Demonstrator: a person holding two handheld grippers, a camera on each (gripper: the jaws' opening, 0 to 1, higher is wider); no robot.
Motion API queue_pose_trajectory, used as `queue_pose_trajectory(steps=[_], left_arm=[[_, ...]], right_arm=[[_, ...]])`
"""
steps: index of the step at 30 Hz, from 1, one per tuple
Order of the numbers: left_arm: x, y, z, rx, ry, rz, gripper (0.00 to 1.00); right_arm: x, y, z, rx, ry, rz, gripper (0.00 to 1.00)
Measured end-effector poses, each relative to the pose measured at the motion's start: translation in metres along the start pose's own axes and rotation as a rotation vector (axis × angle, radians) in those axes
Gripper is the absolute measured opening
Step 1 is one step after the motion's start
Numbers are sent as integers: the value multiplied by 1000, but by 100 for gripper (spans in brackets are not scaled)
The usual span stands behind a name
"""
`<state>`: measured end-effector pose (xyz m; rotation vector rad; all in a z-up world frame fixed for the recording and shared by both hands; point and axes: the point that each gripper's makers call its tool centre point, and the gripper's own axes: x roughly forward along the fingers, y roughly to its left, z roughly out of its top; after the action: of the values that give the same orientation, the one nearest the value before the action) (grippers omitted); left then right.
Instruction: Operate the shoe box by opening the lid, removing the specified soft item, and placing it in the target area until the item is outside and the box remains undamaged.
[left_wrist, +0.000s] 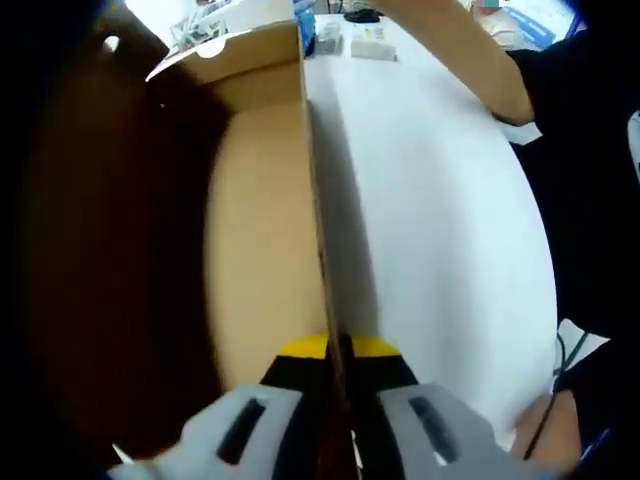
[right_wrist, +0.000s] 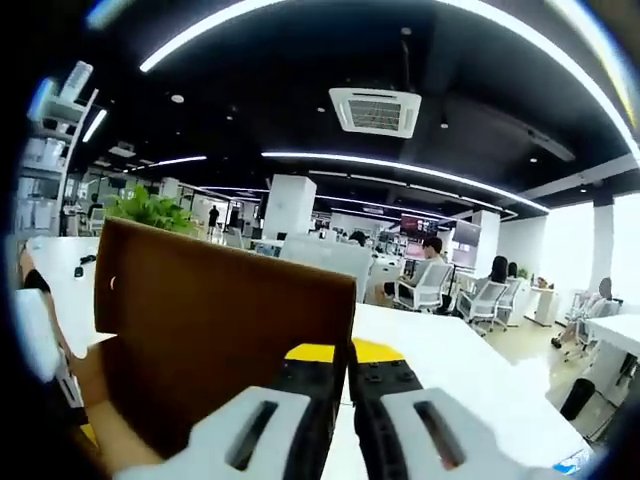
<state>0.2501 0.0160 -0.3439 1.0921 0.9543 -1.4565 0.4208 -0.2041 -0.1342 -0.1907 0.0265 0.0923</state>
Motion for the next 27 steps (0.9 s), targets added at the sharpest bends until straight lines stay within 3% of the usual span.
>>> queue_pose_trajectory(steps=[27], left_arm=[[-1,-2,2,-3,0,0,4]], right_arm=[[-30,1,-1,15,-96,-3,1]])
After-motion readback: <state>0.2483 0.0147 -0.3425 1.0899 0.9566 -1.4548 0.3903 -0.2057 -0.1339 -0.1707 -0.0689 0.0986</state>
